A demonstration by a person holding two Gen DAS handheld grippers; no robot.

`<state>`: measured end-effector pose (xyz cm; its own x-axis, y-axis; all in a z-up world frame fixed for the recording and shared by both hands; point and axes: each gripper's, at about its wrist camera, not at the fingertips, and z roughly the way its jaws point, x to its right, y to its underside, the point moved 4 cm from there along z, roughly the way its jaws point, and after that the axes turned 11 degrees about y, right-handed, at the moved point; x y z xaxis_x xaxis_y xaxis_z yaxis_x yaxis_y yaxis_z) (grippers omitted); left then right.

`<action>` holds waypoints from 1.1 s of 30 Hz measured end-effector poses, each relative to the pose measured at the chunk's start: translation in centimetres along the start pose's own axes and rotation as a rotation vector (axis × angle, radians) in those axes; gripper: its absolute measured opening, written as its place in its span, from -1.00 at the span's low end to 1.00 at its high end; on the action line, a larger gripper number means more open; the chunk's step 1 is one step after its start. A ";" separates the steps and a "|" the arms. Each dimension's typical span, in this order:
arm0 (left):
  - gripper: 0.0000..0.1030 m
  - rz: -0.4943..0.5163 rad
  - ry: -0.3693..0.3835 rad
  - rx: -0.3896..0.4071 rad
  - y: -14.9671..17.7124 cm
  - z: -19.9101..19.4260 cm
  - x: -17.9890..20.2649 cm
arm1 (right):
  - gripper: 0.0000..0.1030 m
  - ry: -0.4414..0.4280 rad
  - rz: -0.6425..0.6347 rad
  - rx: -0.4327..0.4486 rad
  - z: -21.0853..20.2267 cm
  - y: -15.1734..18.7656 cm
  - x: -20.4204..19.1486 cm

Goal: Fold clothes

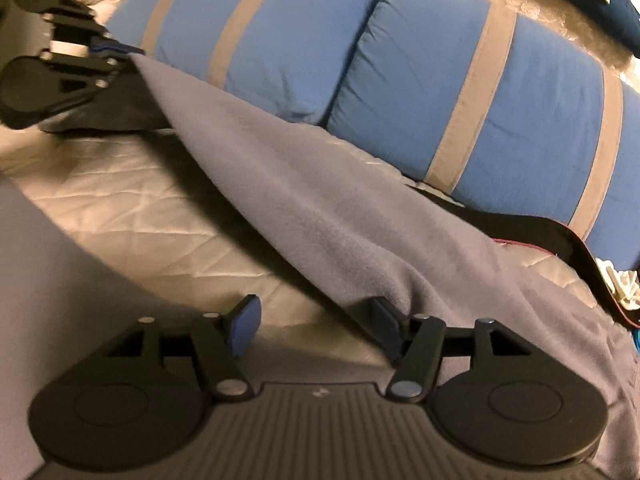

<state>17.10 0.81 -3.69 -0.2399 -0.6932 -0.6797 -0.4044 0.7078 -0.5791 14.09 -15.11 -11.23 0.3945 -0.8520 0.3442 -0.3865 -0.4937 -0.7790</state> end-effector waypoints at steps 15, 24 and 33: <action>-0.93 -0.067 0.005 0.036 -0.7 -0.7 -0.8 | 0.37 0.402 -0.249 0.126 0.2 -1.9 -5.4; -0.93 -0.073 0.015 0.028 -0.4 -0.5 -0.8 | 0.21 0.633 -0.360 0.158 0.3 -1.8 -5.6; -0.92 -0.071 0.021 0.028 -0.2 -0.4 -0.7 | -0.45 0.613 -0.410 0.132 -0.5 -1.1 -4.0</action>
<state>17.01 1.11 -2.86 -0.2300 -0.7441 -0.6272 -0.3963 0.6603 -0.6380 12.50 -11.29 -11.49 -0.0651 -0.5672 0.8210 -0.1900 -0.8007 -0.5682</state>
